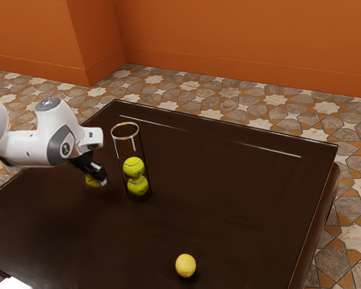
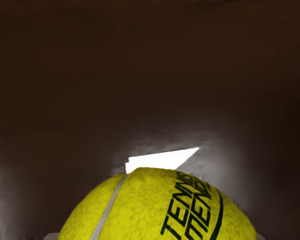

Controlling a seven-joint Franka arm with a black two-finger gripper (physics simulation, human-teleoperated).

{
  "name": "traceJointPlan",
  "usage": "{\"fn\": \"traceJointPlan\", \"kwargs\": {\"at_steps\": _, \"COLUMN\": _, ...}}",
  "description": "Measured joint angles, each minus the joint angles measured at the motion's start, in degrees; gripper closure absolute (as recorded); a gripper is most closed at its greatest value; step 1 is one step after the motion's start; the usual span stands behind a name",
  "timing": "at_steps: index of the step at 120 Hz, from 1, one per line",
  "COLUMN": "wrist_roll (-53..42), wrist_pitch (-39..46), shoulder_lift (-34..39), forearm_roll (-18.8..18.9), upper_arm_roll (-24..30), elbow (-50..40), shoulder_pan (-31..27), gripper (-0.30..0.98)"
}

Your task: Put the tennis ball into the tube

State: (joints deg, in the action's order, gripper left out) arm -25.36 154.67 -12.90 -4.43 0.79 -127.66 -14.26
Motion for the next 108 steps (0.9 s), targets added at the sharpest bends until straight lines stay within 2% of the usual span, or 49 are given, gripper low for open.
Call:
{"fn": "traceJointPlan", "kwargs": {"at_steps": 25, "wrist_roll": 0.29, "wrist_pitch": -9.79, "shoulder_lift": 18.36, "forearm_roll": 0.60, "upper_arm_roll": 0.96, "elbow": -0.60, "shoulder_pan": -0.42, "gripper": 0.36}}
{"fn": "traceJointPlan", "kwargs": {"at_steps": 42, "wrist_roll": 0.63, "wrist_pitch": -16.89, "shoulder_lift": 24.83, "forearm_roll": 0.50, "upper_arm_roll": 3.21, "elbow": 1.91, "shoulder_pan": -0.06, "gripper": 0.36}}
{"fn": "traceJointPlan", "kwargs": {"at_steps": 68, "wrist_roll": 0.97, "wrist_pitch": -21.88, "shoulder_lift": 26.55, "forearm_roll": -0.64, "upper_arm_roll": 6.43, "elbow": 4.38, "shoulder_pan": 0.77, "gripper": 0.37}}
{"fn": "traceJointPlan", "kwargs": {"at_steps": 108, "wrist_roll": 1.11, "wrist_pitch": -22.18, "shoulder_lift": 15.97, "forearm_roll": -1.98, "upper_arm_roll": 9.78, "elbow": 13.63, "shoulder_pan": 0.77, "gripper": 0.35}}
